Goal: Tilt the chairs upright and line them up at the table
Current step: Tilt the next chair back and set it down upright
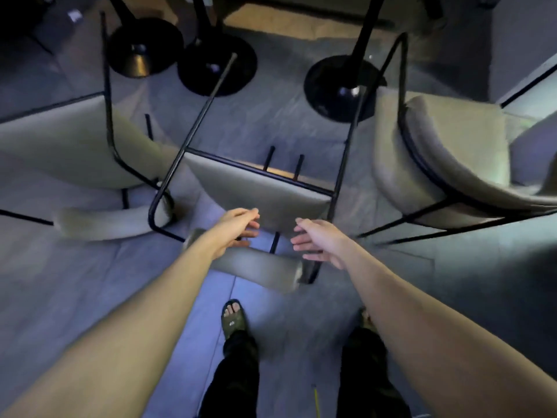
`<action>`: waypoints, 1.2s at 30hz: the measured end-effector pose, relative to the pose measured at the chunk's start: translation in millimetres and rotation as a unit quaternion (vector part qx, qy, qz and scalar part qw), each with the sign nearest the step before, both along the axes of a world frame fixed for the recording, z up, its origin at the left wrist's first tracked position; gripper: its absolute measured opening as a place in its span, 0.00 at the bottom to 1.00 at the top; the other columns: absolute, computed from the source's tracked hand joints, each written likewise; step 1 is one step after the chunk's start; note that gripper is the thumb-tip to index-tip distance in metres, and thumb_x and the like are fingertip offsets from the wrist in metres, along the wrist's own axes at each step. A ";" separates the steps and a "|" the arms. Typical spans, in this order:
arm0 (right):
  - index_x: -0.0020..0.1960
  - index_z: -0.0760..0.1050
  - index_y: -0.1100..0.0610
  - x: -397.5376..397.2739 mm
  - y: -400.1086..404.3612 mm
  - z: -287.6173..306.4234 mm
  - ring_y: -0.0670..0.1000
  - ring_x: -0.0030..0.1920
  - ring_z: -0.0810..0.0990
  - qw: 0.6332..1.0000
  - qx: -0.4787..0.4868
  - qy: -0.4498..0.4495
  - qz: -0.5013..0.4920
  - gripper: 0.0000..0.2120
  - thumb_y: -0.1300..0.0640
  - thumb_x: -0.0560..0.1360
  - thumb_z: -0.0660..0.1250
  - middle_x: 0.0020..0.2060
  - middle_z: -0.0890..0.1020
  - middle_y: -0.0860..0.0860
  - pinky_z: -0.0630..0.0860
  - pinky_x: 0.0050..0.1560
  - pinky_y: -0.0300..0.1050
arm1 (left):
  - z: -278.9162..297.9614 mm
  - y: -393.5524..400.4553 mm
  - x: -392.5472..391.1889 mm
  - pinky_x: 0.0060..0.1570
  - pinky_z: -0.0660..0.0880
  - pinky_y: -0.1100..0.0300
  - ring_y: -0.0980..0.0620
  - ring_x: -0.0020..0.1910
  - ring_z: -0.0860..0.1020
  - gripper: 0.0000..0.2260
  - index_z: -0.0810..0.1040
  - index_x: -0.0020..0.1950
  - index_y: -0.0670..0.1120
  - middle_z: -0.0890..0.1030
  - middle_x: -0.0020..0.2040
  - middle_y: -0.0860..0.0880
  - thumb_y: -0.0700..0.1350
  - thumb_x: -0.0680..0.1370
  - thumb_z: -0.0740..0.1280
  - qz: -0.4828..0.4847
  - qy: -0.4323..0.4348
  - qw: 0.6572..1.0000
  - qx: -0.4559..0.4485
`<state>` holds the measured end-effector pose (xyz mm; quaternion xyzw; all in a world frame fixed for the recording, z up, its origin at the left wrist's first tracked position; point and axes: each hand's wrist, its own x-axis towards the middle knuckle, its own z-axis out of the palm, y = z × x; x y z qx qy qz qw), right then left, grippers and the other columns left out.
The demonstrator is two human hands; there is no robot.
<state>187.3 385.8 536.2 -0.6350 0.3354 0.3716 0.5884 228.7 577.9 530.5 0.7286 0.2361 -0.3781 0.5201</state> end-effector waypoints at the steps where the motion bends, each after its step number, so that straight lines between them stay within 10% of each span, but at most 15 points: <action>1: 0.53 0.74 0.54 0.8 20.7 -18.8 0.50 0.43 0.81 1.000 0.006 0.016 -0.004 0.14 0.44 0.81 0.58 0.43 0.82 0.51 0.75 0.42 0.42 | -16.8 22.5 -0.9 0.34 0.73 0.63 0.55 0.36 0.78 0.09 0.76 0.47 0.50 0.78 0.41 0.51 0.53 0.81 0.61 0.018 0.011 1.000 0.000; 13: 0.47 0.74 0.54 2.5 142.2 -266.9 0.49 0.41 0.80 0.977 0.043 0.144 -0.151 0.13 0.45 0.81 0.58 0.42 0.82 0.51 0.75 0.46 0.45 | -258.8 135.6 2.2 0.38 0.73 0.60 0.56 0.42 0.78 0.18 0.73 0.61 0.50 0.79 0.51 0.51 0.60 0.78 0.63 0.109 0.128 0.986 0.009; 21: 0.65 0.73 0.59 -33.5 160.9 -428.4 0.50 0.55 0.78 0.932 0.119 0.226 -0.258 0.25 0.42 0.81 0.56 0.60 0.80 0.54 0.72 0.60 0.46 | -420.9 158.7 -21.6 0.64 0.70 0.51 0.50 0.58 0.74 0.28 0.69 0.66 0.49 0.74 0.60 0.48 0.66 0.74 0.62 0.190 0.222 0.956 0.025; 27: 0.63 0.73 0.61 -54.4 173.3 -508.1 0.51 0.51 0.80 0.900 0.125 0.264 -0.323 0.30 0.36 0.77 0.58 0.65 0.78 0.55 0.73 0.58 0.47 | -494.3 167.8 -36.4 0.67 0.69 0.47 0.49 0.64 0.71 0.41 0.64 0.75 0.48 0.70 0.64 0.46 0.69 0.69 0.66 0.246 0.249 0.937 0.012; 31: 0.54 0.77 0.55 -58.4 178.2 -535.5 0.56 0.73 0.68 0.874 0.152 0.281 -0.367 0.27 0.33 0.75 0.58 0.74 0.66 0.56 0.72 0.65 0.46 | -522.1 169.6 -35.9 0.64 0.71 0.49 0.48 0.65 0.71 0.42 0.64 0.75 0.48 0.70 0.67 0.46 0.70 0.68 0.67 0.285 0.253 0.924 0.001; 36: 0.56 0.72 0.67 -66.4 186.6 -557.2 0.57 0.65 0.77 0.847 0.142 0.339 -0.384 0.42 0.27 0.67 0.62 0.62 0.78 0.60 0.73 0.63 0.52 | -543.6 164.0 -31.8 0.63 0.72 0.48 0.47 0.70 0.70 0.43 0.64 0.74 0.48 0.70 0.71 0.47 0.69 0.66 0.69 0.326 0.249 0.912 0.011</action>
